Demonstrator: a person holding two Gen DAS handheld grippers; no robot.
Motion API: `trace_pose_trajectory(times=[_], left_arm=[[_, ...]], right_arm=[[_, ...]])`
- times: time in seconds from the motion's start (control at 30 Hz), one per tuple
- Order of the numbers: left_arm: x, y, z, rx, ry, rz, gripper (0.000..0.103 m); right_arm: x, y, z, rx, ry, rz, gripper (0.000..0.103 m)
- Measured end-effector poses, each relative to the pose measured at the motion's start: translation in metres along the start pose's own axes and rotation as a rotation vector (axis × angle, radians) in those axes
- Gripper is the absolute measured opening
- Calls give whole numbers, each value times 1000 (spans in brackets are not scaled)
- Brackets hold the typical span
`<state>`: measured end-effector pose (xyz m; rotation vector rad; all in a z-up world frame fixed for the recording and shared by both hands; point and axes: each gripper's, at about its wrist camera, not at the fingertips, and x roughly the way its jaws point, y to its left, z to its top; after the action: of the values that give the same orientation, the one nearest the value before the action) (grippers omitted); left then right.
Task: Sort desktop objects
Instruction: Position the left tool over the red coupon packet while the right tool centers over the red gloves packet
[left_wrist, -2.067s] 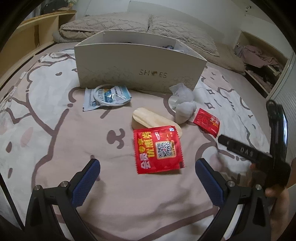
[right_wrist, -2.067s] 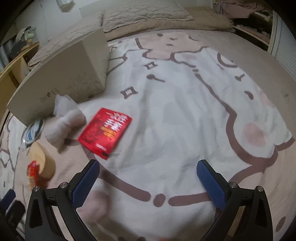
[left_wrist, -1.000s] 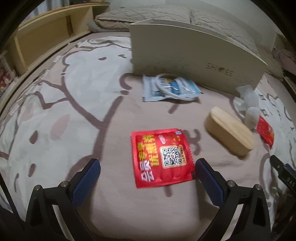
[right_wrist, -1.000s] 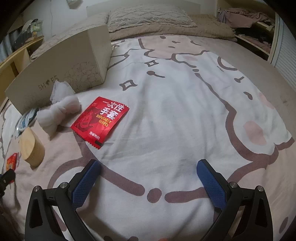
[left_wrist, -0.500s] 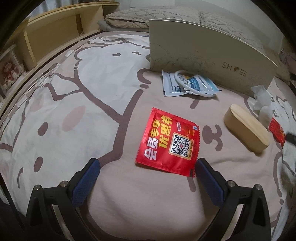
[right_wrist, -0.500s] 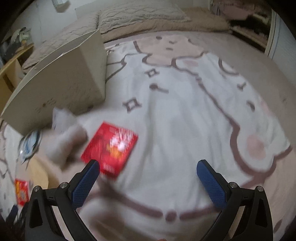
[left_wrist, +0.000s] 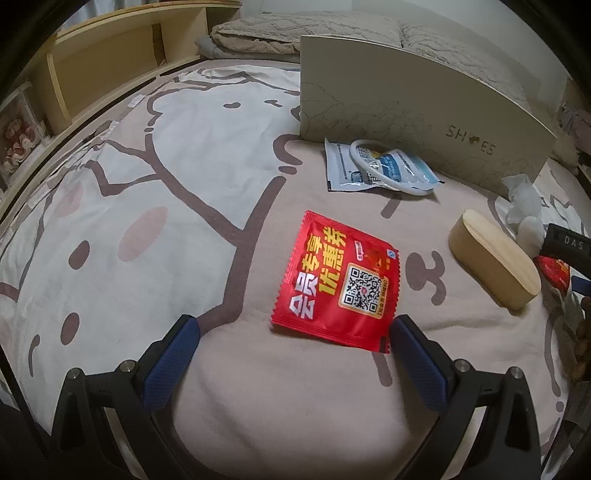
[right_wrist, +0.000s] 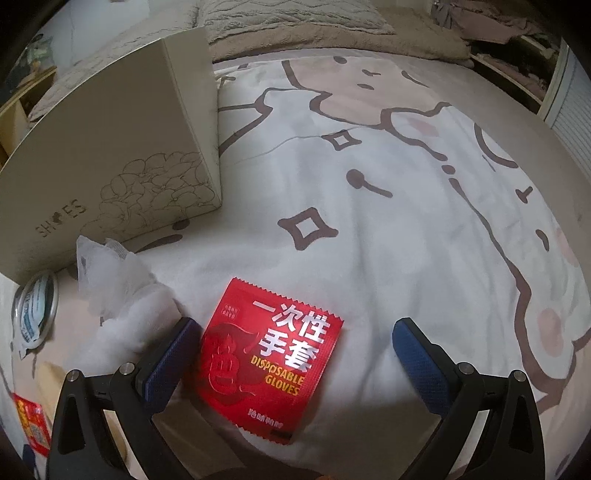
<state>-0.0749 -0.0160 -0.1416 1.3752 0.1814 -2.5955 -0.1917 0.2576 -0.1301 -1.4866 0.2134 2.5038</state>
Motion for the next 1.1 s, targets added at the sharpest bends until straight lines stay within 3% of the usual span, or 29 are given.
trace_pose_trajectory(times=[0.4,0.63,1.1], left_arm=[[0,1,1,-3,4,-15,103],[1,3,4,-9,9,-34,103],[10,7,20,21,55,-100,103]], right_arm=[[-17,-25,-27,-63,-37,24,103],[-10,-21,-17,-136,-22,74,103],[-3,-15,-17,-168,-40,83,103]])
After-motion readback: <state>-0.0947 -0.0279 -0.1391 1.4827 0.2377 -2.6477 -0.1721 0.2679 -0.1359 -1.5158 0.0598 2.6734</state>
